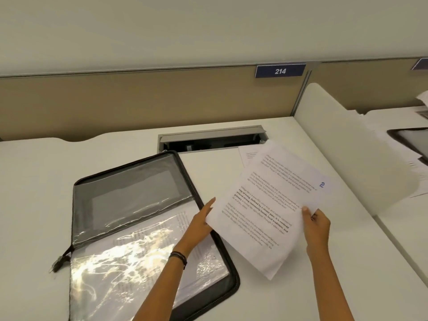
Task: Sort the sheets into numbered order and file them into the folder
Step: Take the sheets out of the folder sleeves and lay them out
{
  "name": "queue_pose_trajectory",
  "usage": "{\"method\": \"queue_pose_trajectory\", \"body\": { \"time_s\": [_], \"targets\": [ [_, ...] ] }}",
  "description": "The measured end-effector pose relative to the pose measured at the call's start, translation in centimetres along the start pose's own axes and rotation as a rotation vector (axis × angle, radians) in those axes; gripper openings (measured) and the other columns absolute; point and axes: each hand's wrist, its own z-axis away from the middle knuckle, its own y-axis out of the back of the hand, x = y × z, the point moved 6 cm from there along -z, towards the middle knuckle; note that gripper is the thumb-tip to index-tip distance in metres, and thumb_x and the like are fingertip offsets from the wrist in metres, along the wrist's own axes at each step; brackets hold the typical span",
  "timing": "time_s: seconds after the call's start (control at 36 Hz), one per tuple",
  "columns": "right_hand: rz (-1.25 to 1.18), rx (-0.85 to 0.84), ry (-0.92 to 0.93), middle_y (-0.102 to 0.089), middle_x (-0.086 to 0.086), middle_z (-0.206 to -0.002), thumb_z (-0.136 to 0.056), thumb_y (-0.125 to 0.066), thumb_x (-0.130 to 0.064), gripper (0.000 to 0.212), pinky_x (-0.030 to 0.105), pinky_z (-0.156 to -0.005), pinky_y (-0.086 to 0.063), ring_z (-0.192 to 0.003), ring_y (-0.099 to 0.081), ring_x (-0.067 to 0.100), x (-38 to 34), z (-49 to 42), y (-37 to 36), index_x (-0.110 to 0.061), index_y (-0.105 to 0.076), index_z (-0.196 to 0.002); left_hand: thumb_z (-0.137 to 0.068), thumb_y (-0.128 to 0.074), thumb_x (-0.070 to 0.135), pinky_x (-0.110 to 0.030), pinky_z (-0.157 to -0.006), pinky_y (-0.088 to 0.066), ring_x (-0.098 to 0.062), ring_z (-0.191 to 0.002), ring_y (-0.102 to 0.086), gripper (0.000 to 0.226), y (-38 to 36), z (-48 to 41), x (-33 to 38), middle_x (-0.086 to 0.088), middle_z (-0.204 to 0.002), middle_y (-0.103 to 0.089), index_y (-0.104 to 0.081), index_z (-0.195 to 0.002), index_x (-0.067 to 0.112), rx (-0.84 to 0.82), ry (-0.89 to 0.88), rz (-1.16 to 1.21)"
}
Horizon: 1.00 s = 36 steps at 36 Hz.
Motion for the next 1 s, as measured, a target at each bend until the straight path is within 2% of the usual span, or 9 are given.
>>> {"method": "queue_pose_trajectory", "body": {
  "time_s": [0.08,0.19,0.28,0.44,0.58,0.69,0.83,0.92,1.0],
  "targets": [
    [0.033,-0.011,-0.008,-0.060,0.000,-0.076,-0.095,-0.053,-0.011,0.013,0.025,-0.065,-0.044,-0.071,-0.054,0.015,0.4,-0.9,0.6,-0.004,-0.060,-0.087,-0.093,-0.053,-0.002,-0.017,-0.075,-0.053,-0.014,-0.113,-0.057,0.057,0.5,-0.1,0.6,0.002,-0.125,-0.057,-0.040,-0.139,0.028,0.002,0.050,0.149],
    [0.080,-0.032,-0.038,-0.057,0.006,-0.076,-0.096,-0.052,-0.013,0.022,0.030,-0.071,-0.042,-0.075,-0.050,0.019,1.1,-2.2,1.2,0.009,-0.057,-0.091,-0.103,-0.034,0.010,-0.026,-0.065,-0.056,-0.010,-0.080,-0.066,0.036,0.9,0.2,1.2,-0.002,-0.113,-0.065,-0.046,-0.135,0.022,0.039,0.116,0.309],
    [0.122,-0.086,-0.053,-0.063,0.006,-0.088,-0.096,-0.051,-0.012,0.015,0.032,-0.078,-0.044,-0.084,-0.056,0.021,1.1,-2.6,1.0,-0.001,-0.061,-0.098,-0.102,-0.040,0.030,-0.024,-0.066,-0.055,-0.012,-0.085,-0.068,0.034,0.0,0.1,1.5,0.002,-0.116,-0.064,-0.042,-0.135,0.030,-0.055,0.150,0.259],
    [0.149,-0.162,-0.096,-0.062,0.011,-0.085,-0.099,-0.047,-0.021,0.027,0.029,-0.067,-0.043,-0.087,-0.055,0.024,1.5,-3.3,0.4,0.003,-0.059,-0.097,-0.090,-0.065,0.026,-0.031,-0.092,-0.053,-0.018,-0.100,-0.066,0.058,-2.5,-0.7,0.6,-0.010,-0.123,-0.057,-0.039,-0.138,0.042,-0.183,0.170,0.120],
    [-0.034,-0.231,-0.274,-0.061,0.008,-0.111,-0.098,-0.027,-0.053,0.053,0.030,-0.069,-0.046,-0.092,-0.060,0.024,1.7,-2.8,0.5,-0.018,-0.054,-0.127,-0.092,-0.062,0.015,-0.023,-0.084,-0.054,-0.019,-0.108,-0.062,0.049,-3.9,-1.7,1.1,-0.009,-0.116,-0.062,-0.045,-0.134,0.033,0.025,0.143,0.303],
    [-0.208,-0.236,-0.400,-0.060,0.013,-0.111,-0.087,-0.024,-0.066,0.070,0.039,-0.069,-0.056,-0.086,-0.065,0.026,2.7,-2.8,1.2,-0.017,-0.050,-0.131,-0.093,-0.059,0.012,-0.022,-0.081,-0.054,-0.018,-0.105,-0.063,0.046,-5.3,-3.6,1.3,-0.007,-0.114,-0.065,-0.045,-0.133,0.030,0.172,0.140,0.374],
    [-0.296,-0.282,-0.419,-0.072,0.009,-0.093,-0.079,-0.034,-0.066,0.074,0.034,-0.056,-0.059,-0.076,-0.072,0.026,3.3,-2.5,1.1,-0.012,-0.048,-0.127,-0.094,-0.058,0.010,-0.019,-0.080,-0.053,-0.021,-0.110,-0.059,0.050,-7.9,-6.4,1.9,-0.009,-0.118,-0.063,-0.043,-0.139,0.023,0.229,0.156,0.408],
    [-0.284,-0.308,-0.412,-0.067,0.014,-0.110,-0.087,-0.037,-0.057,0.054,0.036,-0.061,-0.060,-0.087,-0.070,0.027,3.1,-2.2,0.2,-0.016,-0.055,-0.117,-0.094,-0.057,0.010,-0.018,-0.081,-0.052,-0.023,-0.114,-0.056,0.051,-9.6,-7.9,2.4,-0.011,-0.121,-0.059,-0.040,-0.141,0.020,0.226,0.162,0.409],
    [-0.260,-0.317,-0.386,-0.063,0.015,-0.120,-0.094,-0.044,-0.043,0.046,0.037,-0.066,-0.060,-0.094,-0.069,0.029,2.9,-2.1,-0.6,-0.014,-0.050,-0.129,-0.096,-0.055,0.011,-0.020,-0.086,-0.051,-0.024,-0.117,-0.054,0.051,-10.9,-9.1,3.3,-0.010,-0.125,-0.057,-0.036,-0.142,0.022,0.199,0.159,0.390]
  ]
}}
